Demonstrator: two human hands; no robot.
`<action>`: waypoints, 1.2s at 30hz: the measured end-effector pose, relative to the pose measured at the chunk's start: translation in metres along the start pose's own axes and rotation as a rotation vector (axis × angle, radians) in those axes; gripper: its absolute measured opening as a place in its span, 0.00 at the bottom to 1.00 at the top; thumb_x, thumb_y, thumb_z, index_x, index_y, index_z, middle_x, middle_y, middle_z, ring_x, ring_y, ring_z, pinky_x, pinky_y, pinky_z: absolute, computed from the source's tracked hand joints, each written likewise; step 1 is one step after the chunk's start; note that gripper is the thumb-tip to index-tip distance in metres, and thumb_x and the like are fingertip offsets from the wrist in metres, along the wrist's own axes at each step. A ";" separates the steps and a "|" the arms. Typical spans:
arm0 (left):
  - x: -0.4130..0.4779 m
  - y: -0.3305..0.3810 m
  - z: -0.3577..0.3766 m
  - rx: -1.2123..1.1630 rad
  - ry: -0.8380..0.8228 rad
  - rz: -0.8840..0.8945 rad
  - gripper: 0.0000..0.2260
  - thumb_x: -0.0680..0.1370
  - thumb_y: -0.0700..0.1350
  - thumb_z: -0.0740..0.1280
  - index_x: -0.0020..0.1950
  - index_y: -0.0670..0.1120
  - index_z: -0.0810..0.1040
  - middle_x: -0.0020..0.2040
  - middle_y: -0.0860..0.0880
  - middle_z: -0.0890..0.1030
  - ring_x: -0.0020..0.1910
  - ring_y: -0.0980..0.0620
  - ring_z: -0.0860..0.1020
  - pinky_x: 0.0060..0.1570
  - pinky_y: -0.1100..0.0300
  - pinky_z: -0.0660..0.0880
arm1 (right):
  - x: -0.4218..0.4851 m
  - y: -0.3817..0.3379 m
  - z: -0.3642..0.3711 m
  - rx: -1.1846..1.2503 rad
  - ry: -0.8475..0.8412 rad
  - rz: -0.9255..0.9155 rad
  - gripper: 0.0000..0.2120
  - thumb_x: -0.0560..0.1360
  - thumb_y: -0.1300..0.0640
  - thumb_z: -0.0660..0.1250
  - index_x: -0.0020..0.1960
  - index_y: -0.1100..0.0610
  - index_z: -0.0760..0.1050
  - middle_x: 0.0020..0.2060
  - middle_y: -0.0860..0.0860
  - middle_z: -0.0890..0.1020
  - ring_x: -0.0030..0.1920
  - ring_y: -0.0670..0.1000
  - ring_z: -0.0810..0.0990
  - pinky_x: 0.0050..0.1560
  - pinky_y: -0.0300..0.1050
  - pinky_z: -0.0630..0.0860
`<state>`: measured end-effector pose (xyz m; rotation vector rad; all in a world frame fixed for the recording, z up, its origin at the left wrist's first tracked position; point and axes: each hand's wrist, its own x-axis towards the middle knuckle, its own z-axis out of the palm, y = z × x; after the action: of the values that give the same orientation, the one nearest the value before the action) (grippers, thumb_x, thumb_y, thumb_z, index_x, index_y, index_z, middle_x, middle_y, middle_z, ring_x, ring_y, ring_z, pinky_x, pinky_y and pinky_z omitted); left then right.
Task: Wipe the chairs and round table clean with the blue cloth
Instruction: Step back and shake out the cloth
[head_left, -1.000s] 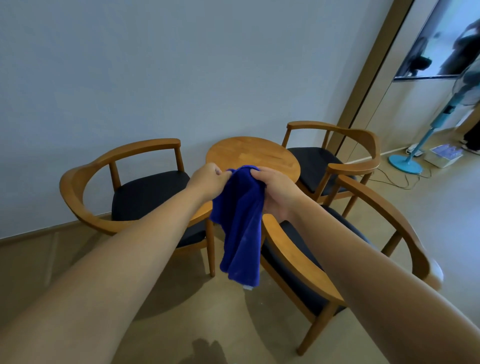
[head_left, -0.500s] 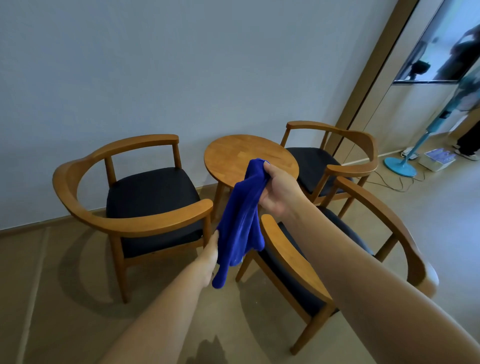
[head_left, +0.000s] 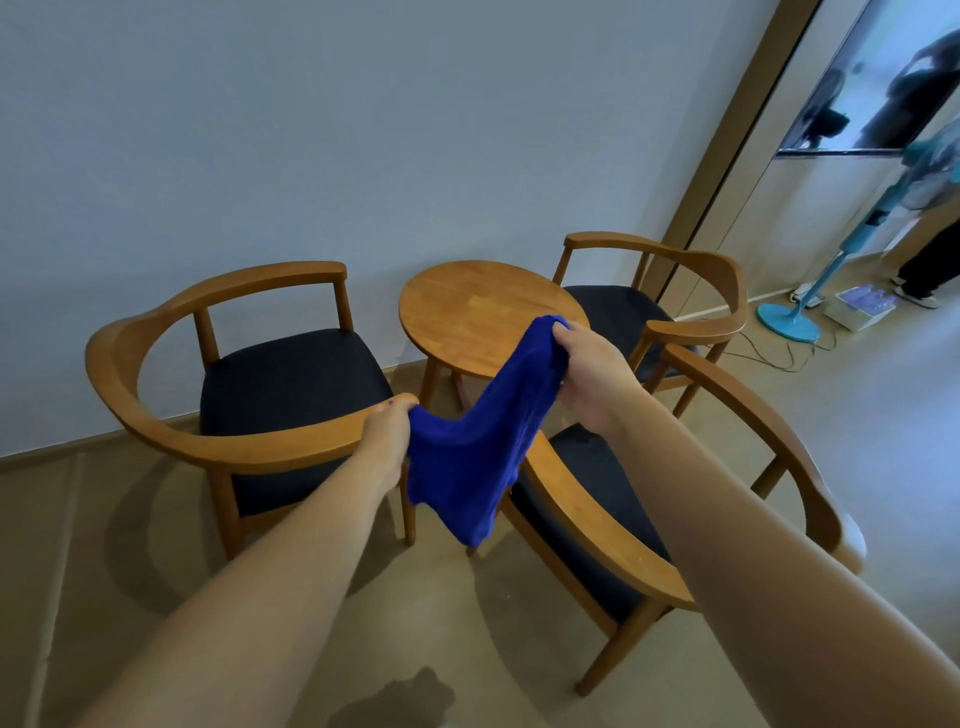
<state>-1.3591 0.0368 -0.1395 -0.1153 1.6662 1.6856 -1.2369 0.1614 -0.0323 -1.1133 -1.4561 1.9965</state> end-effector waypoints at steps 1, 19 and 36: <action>0.002 0.008 -0.003 -0.030 0.023 0.014 0.06 0.77 0.49 0.63 0.48 0.47 0.72 0.43 0.45 0.77 0.43 0.49 0.77 0.54 0.52 0.73 | 0.004 -0.001 -0.006 -0.175 0.045 -0.040 0.07 0.81 0.56 0.56 0.47 0.54 0.71 0.40 0.53 0.77 0.40 0.49 0.76 0.46 0.47 0.75; -0.012 0.114 -0.051 -0.043 -0.084 0.154 0.17 0.77 0.46 0.64 0.65 0.45 0.68 0.49 0.47 0.79 0.51 0.51 0.77 0.51 0.58 0.69 | 0.025 -0.025 -0.033 -0.134 0.290 -0.036 0.06 0.79 0.58 0.59 0.43 0.55 0.68 0.45 0.54 0.75 0.49 0.51 0.74 0.56 0.49 0.74; -0.007 0.082 -0.053 0.969 -0.091 -0.333 0.09 0.74 0.47 0.68 0.50 0.44 0.77 0.35 0.47 0.75 0.29 0.57 0.66 0.29 0.67 0.60 | 0.020 -0.039 -0.038 -0.175 0.158 -0.147 0.05 0.79 0.56 0.58 0.50 0.52 0.73 0.52 0.54 0.78 0.54 0.53 0.76 0.53 0.49 0.75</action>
<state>-1.4226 -0.0029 -0.0759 0.1449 2.0696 0.5223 -1.2227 0.2116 -0.0082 -1.1698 -1.6024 1.6693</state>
